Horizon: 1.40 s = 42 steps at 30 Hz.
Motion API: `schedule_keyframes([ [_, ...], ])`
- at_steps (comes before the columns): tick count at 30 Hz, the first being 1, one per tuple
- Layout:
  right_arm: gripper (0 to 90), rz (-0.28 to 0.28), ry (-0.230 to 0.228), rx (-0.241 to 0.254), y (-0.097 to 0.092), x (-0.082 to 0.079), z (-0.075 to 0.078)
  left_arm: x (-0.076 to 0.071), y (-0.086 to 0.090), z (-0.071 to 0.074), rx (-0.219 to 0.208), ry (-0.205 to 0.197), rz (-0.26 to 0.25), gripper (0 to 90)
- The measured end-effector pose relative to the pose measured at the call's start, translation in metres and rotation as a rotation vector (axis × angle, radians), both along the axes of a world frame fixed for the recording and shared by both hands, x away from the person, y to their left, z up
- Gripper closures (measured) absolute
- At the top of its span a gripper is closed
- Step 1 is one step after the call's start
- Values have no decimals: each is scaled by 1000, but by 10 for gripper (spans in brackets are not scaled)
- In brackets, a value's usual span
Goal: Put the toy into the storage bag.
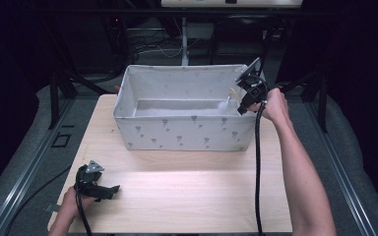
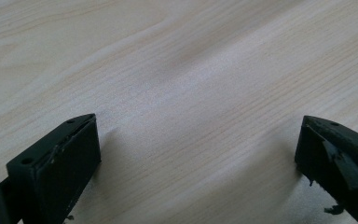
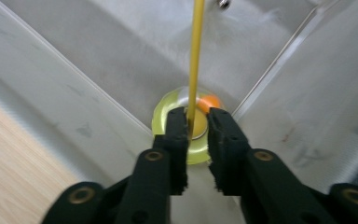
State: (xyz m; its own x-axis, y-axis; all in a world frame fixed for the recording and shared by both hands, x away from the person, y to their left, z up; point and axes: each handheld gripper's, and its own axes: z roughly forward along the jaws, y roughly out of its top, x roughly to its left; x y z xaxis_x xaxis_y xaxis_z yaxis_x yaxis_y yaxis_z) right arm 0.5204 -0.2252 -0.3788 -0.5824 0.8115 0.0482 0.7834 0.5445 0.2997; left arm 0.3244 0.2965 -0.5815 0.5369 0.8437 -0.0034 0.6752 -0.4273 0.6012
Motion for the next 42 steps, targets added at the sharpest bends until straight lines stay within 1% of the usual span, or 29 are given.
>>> schedule_keyframes([
  [1, 718, -7, -13, 9, -1, -2, 5, 0, 0, 0, 0, 0, 0, 0],
  [2, 683, -1, -19, 10, -2, -4, 12, 0, 0, 0, 0, 0, 0, 0],
  [3, 630, -7, -30, 19, -2, -6, 17, 0, 0, 0, 0, 0, 1, 0],
  [4, 585, -6, -36, 14, -3, -8, 24, 0, 0, 0, 0, 0, 1, 0],
  [6, 500, -7, -57, 21, -3, -13, 37, 0, 0, 0, 0, 0, 1, 0],
  [9, 406, -8, -87, 48, -4, -21, 55, 0, 0, 0, 0, 0, 2, 0],
  [10, 377, -7, -89, 50, -4, -23, 60, 0, 0, 0, 0, 6, -1, 0],
  [11, 348, -8, -94, 49, -3, -26, 64, 0, 0, 0, 1, 1, 2, 0],
  [12, 313, -5, -96, 48, -2, -29, 68, 0, 0, 1, 1, 9, -1, 0],
  [13, 313, -5, -96, 48, -2, -29, 68, 0, 0, 1, 1, 9, -1, 0],
  [14, 271, 10, -98, 49, 3, -37, 74, 0, 0, 0, 0, 1, 4, 0],
  [15, 271, 10, -98, 49, 3, -37, 74, 0, 0, 0, 0, 1, 4, 0],
  [16, 227, 34, -106, 51, 9, -46, 78, 0, 0, 0, 1, 1, 1, 0],
  [19, 171, 73, -112, 31, 19, -61, 82, 0, 0, 0, 0, 2, 3, 0],
  [20, 159, 79, -117, 43, 23, -66, 81, 0, 0, 0, 2, -4, 4, 0],
  [22, 151, 107, -121, 33, 29, -76, 80, 0, 0, 0, 3, -4, 4, 0],
  [23, 151, 107, -121, 33, 29, -76, 80, 0, 0, 0, 3, -4, 4, 0],
  [24, 141, 125, -123, 39, 35, -84, 77, -1, 0, 0, 3, -4, 4, 0],
  [25, 138, 134, -127, 42, 38, -88, 76, -1, 0, 0, 1, -3, 5, 0],
  [29, 106, 175, -130, 61, 50, -102, 69, -1, 0, 0, 3, 0, 2, 0],
  [30, 93, 187, -133, 55, 53, -106, 67, -1, 0, 0, 4, -4, 5, 0],
  [31, 93, 187, -133, 55, 53, -106, 67, -1, 0, 0, 4, -4, 5, 0],
  [32, 82, 211, -138, 64, 58, -114, 62, -1, 0, 0, 3, -4, 4, 0],
  [34, 73, 232, -142, 61, 63, -122, 58, -1, 0, 0, 3, 0, 1, 0],
  [36, 65, 252, -144, 77, 68, -130, 52, -1, 0, 0, 3, 0, 2, 0],
  [42, 56, 305, -141, 81, 81, -152, 28, -1, 0, 0, 4, 0, 2, 0],
])
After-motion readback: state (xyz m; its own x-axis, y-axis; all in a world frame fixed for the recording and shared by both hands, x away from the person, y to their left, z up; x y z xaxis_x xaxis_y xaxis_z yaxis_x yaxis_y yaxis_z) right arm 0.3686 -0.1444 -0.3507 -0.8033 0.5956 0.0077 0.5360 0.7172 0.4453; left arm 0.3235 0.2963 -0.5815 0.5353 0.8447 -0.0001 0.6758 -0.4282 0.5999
